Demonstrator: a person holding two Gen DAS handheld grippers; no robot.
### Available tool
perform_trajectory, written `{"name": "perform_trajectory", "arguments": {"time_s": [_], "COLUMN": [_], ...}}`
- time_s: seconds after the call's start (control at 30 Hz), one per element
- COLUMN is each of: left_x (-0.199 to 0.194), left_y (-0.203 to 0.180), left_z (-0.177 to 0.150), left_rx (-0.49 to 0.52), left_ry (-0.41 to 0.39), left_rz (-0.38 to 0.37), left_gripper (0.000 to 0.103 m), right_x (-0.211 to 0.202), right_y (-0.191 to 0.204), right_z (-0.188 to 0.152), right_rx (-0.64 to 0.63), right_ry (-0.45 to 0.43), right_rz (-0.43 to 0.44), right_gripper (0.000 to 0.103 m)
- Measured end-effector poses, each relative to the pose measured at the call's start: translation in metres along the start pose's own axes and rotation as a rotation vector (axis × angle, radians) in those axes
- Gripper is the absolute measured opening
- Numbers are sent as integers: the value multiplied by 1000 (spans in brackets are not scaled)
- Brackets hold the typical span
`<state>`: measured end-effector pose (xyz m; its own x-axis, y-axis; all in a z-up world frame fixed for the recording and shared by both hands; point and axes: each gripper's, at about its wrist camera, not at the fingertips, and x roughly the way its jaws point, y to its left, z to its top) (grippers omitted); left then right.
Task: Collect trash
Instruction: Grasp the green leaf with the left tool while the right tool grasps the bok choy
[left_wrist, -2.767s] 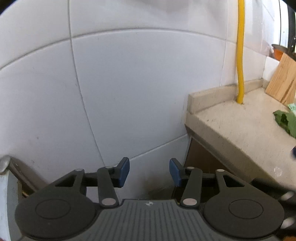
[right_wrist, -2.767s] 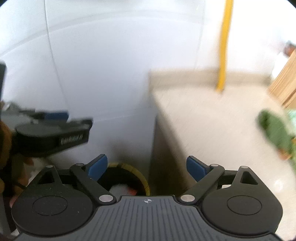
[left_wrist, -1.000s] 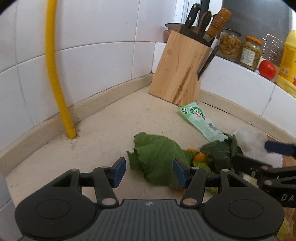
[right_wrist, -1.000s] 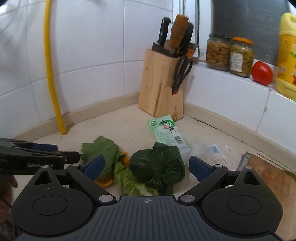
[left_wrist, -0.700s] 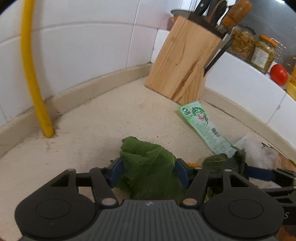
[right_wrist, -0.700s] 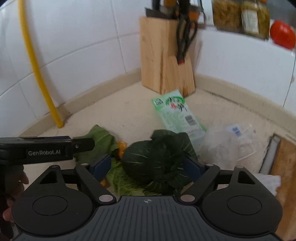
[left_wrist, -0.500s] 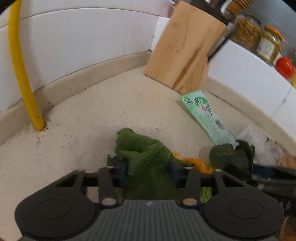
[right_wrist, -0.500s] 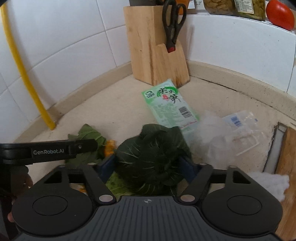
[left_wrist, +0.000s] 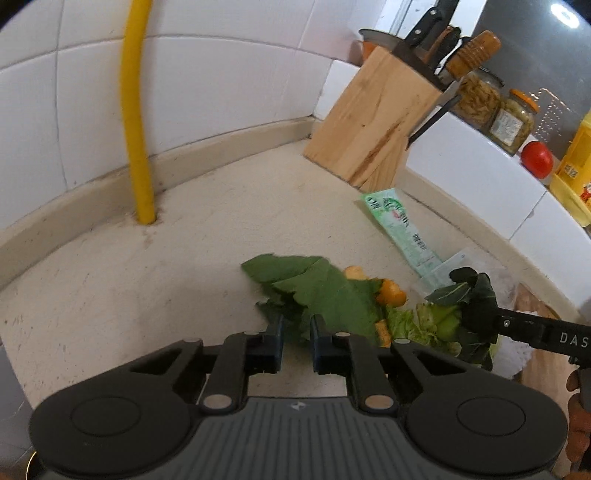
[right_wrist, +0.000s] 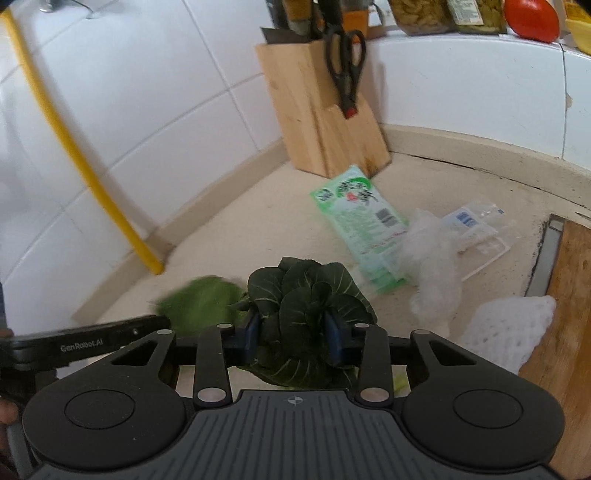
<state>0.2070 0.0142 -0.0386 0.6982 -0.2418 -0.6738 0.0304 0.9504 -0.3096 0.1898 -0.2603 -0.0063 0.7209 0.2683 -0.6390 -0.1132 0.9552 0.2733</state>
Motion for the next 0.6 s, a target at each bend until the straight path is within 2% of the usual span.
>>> {"name": "perform_trajectory", "arguments": {"time_s": [0.07, 0.13, 0.2, 0.27, 0.33, 0.43, 0.47, 0.53, 0.57, 0.6], "left_x": [10, 17, 25, 32, 44, 66, 68, 70, 69, 67], "left_y": [2, 2, -3, -9, -15, -18, -20, -26, -28, -28], "left_z": [4, 8, 12, 16, 21, 26, 27, 27, 25, 24], "left_rx": [-42, -74, -88, -89, -83, -91, -71, -35, -19, -14], "left_ry": [7, -3, -21, -27, -19, 37, 18, 32, 41, 56], "left_rz": [-3, -30, -36, -36, -30, 6, 16, 53, 61, 54], "left_gripper": [15, 38, 50, 56, 65, 63, 61, 37, 31, 14], "right_x": [7, 16, 20, 23, 28, 40, 43, 53, 54, 52], "right_y": [0, -2, -2, 0, 1, 0, -3, -10, -10, -9], "right_z": [-1, -2, -4, -4, -2, 0, 1, 1, 1, 2], "right_rx": [-11, -18, -31, -52, -68, -72, -64, -20, -13, -18], "right_ry": [17, 34, 19, 11, 9, 26, 35, 60, 56, 53], "right_rz": [-19, -45, -77, -80, -78, -93, -86, -85, -83, -82], "right_gripper": [45, 49, 62, 77, 79, 79, 79, 79, 77, 71]}}
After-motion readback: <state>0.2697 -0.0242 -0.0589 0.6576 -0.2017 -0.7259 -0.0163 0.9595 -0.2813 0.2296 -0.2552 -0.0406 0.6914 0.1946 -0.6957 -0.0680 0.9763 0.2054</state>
